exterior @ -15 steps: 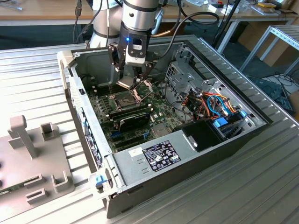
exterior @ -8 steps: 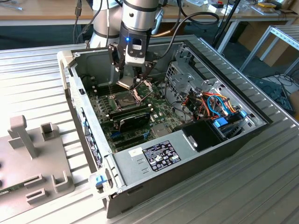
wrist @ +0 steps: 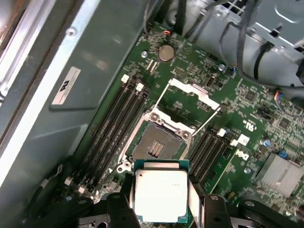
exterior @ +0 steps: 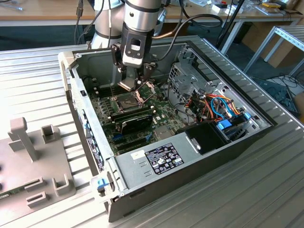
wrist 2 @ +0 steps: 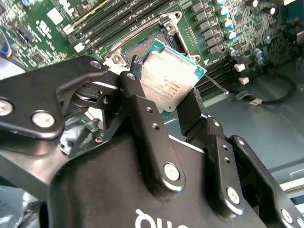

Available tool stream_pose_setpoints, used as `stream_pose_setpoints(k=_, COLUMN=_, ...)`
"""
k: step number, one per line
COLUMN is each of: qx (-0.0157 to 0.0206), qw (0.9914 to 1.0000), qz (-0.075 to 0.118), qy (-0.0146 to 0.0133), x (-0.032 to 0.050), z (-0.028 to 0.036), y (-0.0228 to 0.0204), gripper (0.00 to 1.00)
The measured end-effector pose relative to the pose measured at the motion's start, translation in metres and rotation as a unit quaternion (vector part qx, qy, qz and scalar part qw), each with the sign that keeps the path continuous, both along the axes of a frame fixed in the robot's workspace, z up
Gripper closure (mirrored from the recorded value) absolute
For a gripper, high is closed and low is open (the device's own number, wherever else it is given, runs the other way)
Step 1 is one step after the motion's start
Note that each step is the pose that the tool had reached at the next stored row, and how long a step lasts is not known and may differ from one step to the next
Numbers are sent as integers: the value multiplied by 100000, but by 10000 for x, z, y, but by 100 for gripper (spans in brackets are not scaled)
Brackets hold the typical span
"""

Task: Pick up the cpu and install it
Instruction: 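Place the cpu into insertion slot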

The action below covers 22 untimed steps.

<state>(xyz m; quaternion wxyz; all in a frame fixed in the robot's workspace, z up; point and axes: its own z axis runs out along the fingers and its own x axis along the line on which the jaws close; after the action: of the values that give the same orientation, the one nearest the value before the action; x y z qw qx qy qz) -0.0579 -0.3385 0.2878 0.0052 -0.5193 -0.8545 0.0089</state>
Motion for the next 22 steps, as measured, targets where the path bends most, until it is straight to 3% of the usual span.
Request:
stream_pose_setpoints(k=4, qx=-2, qw=99930, qz=-3744, qy=0, x=0, z=-7, y=0, gripper=45)
stream_pose_setpoints(k=8, qx=-2, qw=99759, qz=-6935, qy=1, x=0, z=-13, y=0, gripper=45)
stream_pose_setpoints(k=9, qx=-7, qw=99634, qz=-8549, qy=3, x=0, z=-16, y=0, gripper=45)
stream_pose_setpoints(k=11, qx=-3, qw=99489, qz=-10094, qy=1, x=0, z=-19, y=0, gripper=45)
stream_pose_setpoints(k=13, qx=-2, qw=99216, qz=-12499, qy=1, x=0, z=-24, y=0, gripper=45)
stream_pose_setpoints(k=16, qx=-2, qw=98888, qz=-14870, qy=4, x=0, z=-29, y=0, gripper=45)
stream_pose_setpoints(k=18, qx=-3, qw=98577, qz=-16811, qy=3, x=0, z=-32, y=0, gripper=45)
stream_pose_setpoints(k=19, qx=-3, qw=98301, qz=-18353, qy=2, x=0, z=-36, y=0, gripper=45)
stream_pose_setpoints(k=20, qx=-9, qw=98098, qz=-19412, qy=2, x=0, z=-37, y=0, gripper=45)
stream_pose_setpoints(k=22, qx=-5, qw=98060, qz=-19601, qy=2, x=0, z=-37, y=0, gripper=45)
